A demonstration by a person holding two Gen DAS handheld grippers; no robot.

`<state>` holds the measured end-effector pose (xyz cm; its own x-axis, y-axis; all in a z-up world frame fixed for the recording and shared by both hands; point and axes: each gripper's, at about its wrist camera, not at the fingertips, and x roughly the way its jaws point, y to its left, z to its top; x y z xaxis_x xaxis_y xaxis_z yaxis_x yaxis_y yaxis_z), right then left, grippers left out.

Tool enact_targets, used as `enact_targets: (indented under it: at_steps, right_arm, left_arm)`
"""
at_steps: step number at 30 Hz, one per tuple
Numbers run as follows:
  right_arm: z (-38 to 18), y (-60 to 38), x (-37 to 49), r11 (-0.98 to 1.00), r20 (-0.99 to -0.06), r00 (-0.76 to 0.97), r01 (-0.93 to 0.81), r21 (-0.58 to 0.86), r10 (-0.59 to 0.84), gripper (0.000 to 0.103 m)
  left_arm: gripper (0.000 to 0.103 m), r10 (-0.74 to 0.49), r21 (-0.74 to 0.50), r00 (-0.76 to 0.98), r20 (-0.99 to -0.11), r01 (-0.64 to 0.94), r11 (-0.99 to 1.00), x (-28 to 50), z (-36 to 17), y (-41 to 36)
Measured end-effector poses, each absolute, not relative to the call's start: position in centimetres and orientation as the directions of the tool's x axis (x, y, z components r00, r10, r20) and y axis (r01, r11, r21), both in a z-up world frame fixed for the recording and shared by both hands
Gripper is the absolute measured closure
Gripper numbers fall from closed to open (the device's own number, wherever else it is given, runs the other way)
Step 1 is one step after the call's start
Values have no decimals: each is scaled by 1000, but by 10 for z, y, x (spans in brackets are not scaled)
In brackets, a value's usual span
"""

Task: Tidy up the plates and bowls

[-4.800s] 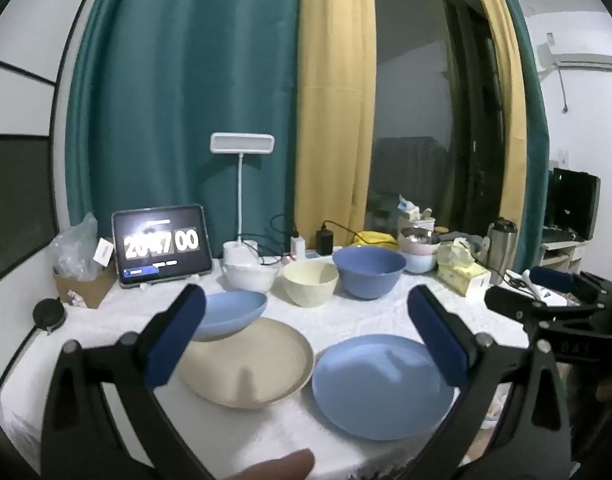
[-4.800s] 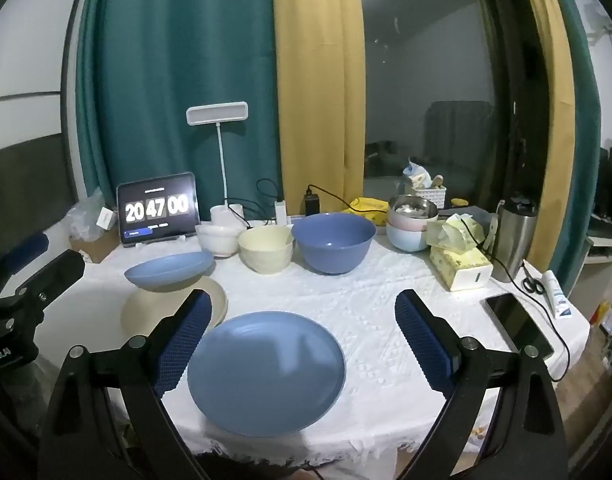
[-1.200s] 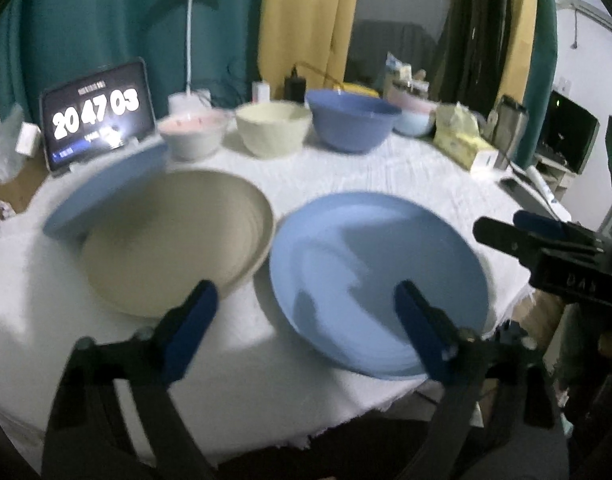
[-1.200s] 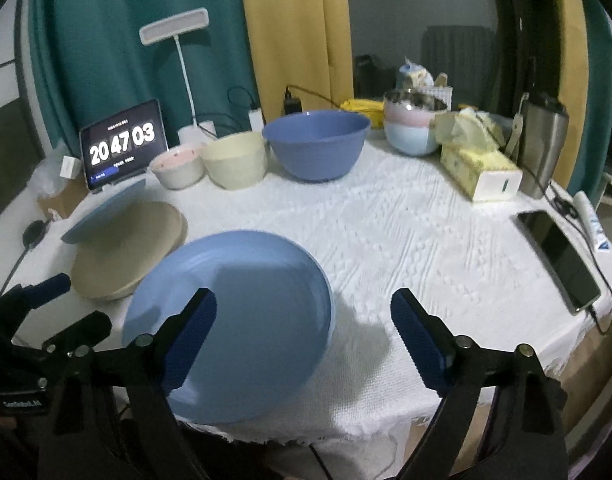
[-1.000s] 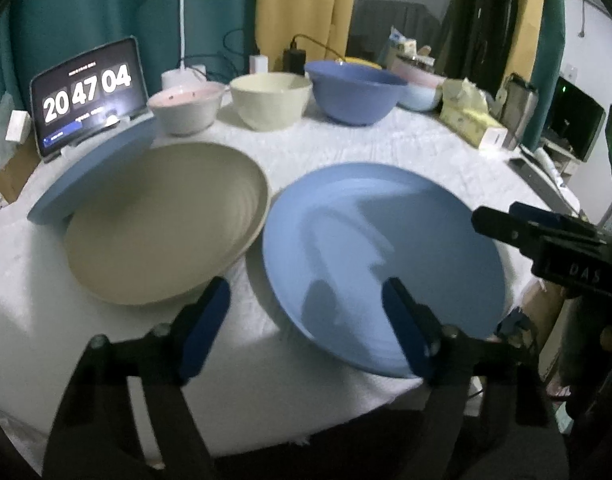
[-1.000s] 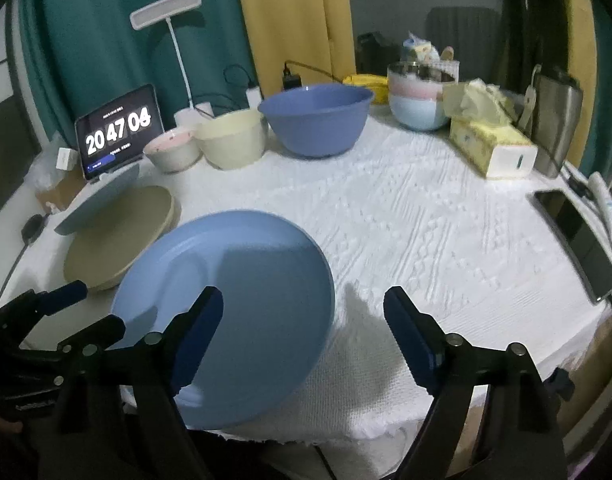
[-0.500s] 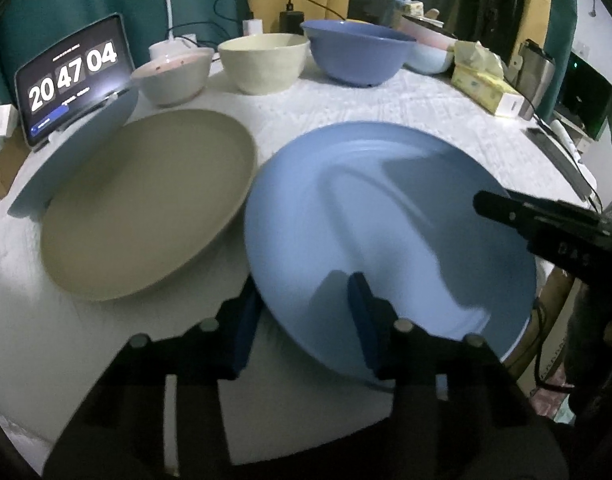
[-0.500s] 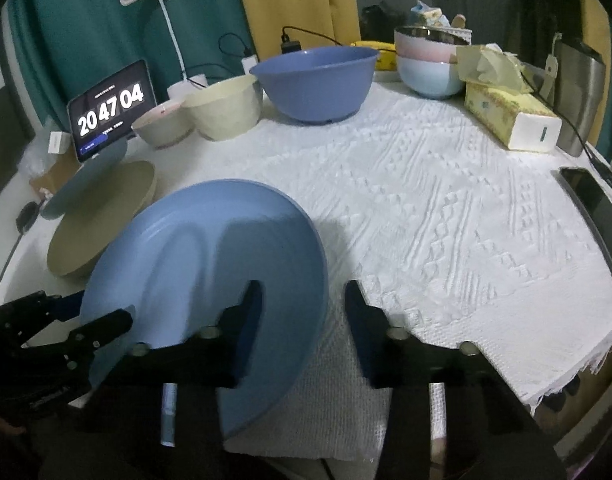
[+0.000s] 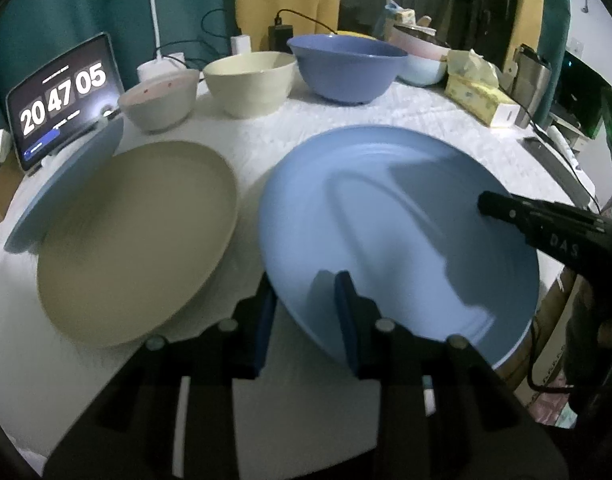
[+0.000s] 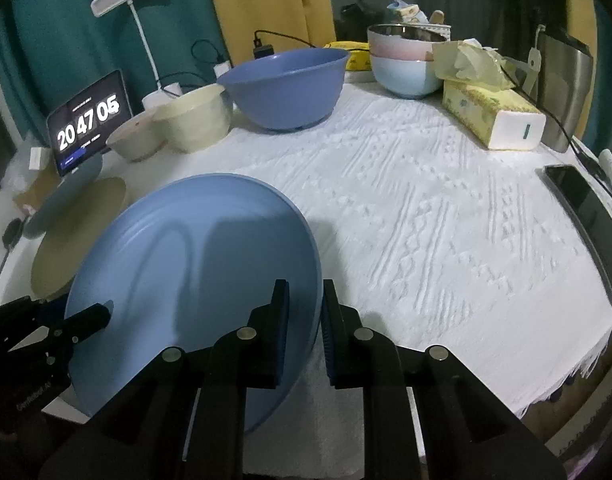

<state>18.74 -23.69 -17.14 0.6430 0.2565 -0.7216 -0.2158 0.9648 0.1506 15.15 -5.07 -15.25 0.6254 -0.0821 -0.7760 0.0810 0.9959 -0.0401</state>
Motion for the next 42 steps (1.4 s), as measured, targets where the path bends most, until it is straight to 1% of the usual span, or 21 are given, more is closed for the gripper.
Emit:
enact_targets:
  at_steps: [21, 32, 42]
  right_arm:
    - [-161, -242, 238, 970, -728, 643, -202, 138, 238, 86]
    - [-170, -244, 265, 972, -753, 618, -193, 133, 226, 86]
    - [-176, -239, 274, 976, -777, 596, -183, 115, 203, 86]
  left_arm:
    - [72, -83, -40, 630, -773, 82, 996, 205, -146, -53]
    - [72, -70, -26, 586, -807, 83, 996, 230, -163, -59]
    - [71, -97, -75, 571, -815, 61, 995, 234, -165, -51]
